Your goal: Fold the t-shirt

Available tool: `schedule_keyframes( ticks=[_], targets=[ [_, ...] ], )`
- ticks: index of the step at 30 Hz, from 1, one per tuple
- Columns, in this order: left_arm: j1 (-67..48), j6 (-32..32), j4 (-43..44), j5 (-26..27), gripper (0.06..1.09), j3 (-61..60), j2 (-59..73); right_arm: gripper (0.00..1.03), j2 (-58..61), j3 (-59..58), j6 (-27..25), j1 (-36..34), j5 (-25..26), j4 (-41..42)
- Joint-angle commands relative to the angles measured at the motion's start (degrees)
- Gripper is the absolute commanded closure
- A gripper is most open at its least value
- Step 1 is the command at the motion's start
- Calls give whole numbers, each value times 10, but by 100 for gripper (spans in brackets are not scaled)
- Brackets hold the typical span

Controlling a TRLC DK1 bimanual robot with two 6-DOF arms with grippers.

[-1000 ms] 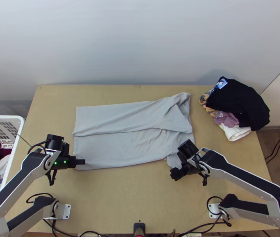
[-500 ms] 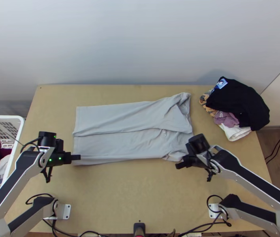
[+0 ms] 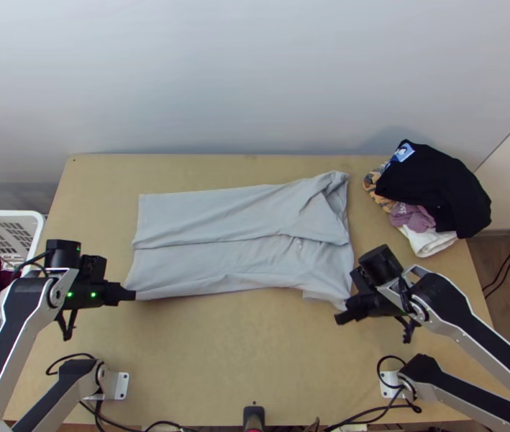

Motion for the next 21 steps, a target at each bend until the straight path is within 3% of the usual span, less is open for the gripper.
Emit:
schedule_keyframes(
  ticks=[1,8,15,21],
  targets=[
    [5,44,-75,24,105,17,-41,100,-26,22,-20,33,-35,-99],
    [20,99,-134,24,105,21,-84,100,-52,15,-38,27,-47,-130],
    [86,100,-53,25,105,51,-46,100,0,63,-100,-144,-49,-66],
    [90,35,36,25,105,95,44,100,115,144,-96,-243,-51,50]
  ],
)
